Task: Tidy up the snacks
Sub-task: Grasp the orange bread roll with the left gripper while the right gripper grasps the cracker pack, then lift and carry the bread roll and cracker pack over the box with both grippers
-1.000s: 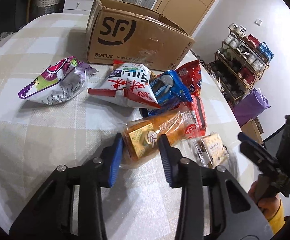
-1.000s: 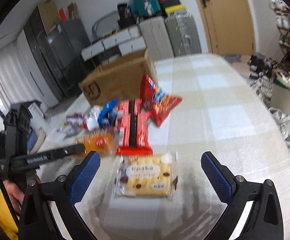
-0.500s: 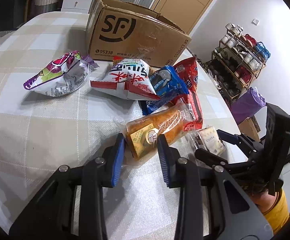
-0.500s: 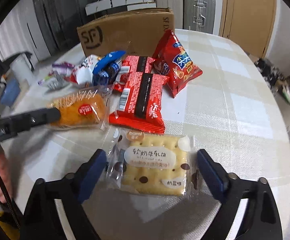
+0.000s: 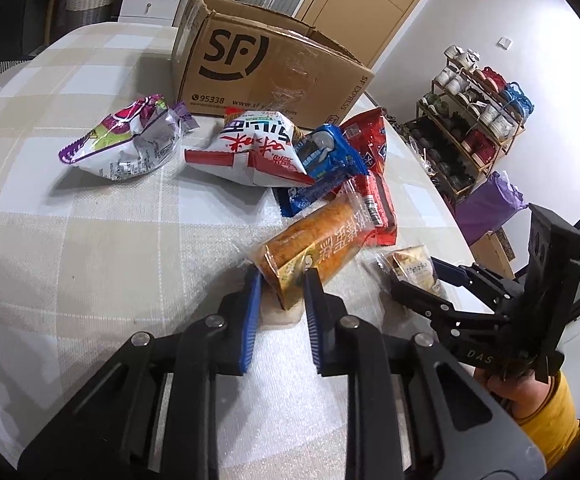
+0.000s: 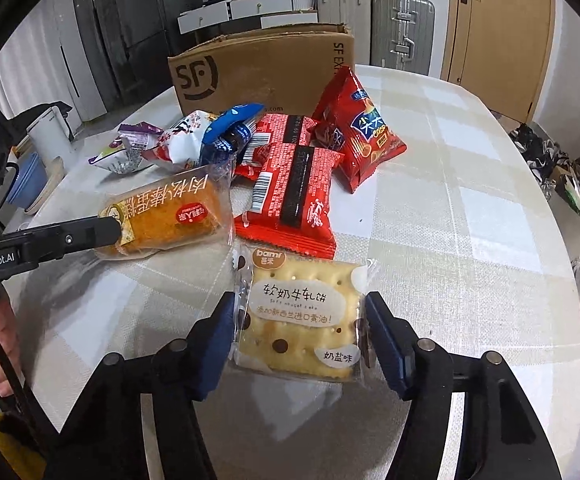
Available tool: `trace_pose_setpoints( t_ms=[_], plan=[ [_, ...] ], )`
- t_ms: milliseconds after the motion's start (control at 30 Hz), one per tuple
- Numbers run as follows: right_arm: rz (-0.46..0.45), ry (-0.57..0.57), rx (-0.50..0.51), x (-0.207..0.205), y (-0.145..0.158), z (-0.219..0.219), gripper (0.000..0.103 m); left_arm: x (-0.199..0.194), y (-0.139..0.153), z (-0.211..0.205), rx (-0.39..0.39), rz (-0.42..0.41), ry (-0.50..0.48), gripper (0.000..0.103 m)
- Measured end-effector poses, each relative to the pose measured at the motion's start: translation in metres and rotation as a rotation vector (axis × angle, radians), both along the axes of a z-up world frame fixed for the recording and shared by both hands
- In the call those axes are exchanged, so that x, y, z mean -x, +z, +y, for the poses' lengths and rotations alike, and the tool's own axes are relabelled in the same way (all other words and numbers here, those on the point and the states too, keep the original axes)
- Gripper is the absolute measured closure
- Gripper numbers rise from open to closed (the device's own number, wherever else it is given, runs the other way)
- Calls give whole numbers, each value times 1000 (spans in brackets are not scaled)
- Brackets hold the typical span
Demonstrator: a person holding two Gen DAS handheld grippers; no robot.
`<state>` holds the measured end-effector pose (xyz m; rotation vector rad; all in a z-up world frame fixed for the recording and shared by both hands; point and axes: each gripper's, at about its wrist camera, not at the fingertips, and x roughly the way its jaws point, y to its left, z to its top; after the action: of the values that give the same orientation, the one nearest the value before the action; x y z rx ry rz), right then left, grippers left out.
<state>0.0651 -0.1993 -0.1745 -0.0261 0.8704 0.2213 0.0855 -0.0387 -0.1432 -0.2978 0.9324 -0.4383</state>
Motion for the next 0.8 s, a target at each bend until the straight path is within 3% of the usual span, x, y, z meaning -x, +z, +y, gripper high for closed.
trace_pose_setpoints(
  t_ms=[800],
  plan=[
    [-48,-17,-162,14,11,-21,42,14,16,25,2,-9,13,90]
  ],
)
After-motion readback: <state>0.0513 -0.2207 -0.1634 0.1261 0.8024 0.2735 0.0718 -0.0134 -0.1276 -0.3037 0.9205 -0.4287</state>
